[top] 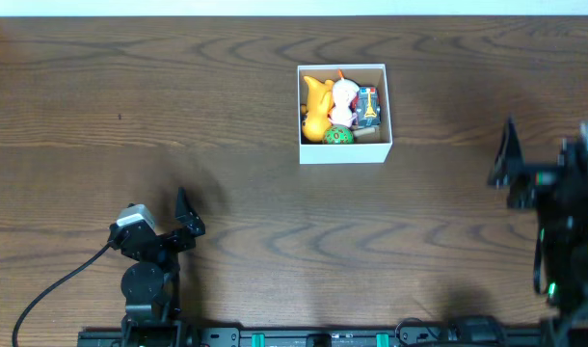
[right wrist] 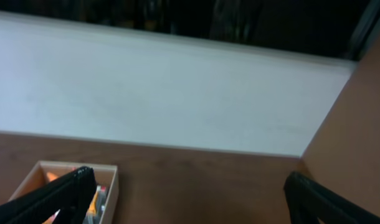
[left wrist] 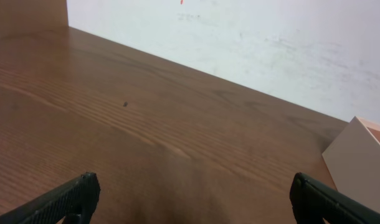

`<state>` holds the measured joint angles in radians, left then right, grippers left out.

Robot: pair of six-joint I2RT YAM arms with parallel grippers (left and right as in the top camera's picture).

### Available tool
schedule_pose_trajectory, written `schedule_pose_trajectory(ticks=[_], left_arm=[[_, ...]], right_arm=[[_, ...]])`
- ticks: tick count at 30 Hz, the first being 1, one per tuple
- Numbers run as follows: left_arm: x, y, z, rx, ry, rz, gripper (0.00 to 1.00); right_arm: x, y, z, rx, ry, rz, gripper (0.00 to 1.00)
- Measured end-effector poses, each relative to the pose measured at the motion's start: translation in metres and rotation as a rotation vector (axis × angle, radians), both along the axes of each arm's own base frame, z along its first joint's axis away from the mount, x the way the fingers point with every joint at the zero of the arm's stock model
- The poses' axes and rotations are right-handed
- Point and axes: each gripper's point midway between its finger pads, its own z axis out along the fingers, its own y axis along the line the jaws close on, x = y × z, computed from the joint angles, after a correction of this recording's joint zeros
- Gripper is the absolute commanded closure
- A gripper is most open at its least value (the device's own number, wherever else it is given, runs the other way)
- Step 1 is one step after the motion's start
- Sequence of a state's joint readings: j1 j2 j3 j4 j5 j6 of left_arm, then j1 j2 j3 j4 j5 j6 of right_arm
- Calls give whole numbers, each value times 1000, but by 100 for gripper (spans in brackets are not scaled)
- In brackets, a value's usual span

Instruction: Pack container

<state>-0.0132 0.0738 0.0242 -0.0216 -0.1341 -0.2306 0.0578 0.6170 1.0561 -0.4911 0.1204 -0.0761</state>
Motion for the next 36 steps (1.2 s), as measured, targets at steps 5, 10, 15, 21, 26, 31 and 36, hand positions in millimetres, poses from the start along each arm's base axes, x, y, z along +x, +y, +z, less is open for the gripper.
schedule_pose_trajectory(ticks=[5, 10, 15, 21, 26, 31, 36], left_arm=[[0, 0, 0, 0, 0, 0, 2], [0, 0, 0, 0, 1, 0, 2], [0, 0, 0, 0, 0, -1, 2], [0, 0, 0, 0, 0, 0, 2], [0, 0, 0, 0, 1, 0, 2], [0, 0, 0, 0, 0, 0, 2], [0, 0, 0, 0, 0, 0, 2]], right_arm=[[-15, 2, -33, 4, -63, 19, 1], [-13, 7, -85, 5, -71, 44, 1], [-9, 12, -117, 7, -139, 73, 1], [-2, 16, -145, 8, -208, 93, 1], [4, 17, -169, 28, -208, 99, 1], [6, 17, -186, 80, -191, 102, 1], [5, 17, -192, 103, -194, 102, 1]])
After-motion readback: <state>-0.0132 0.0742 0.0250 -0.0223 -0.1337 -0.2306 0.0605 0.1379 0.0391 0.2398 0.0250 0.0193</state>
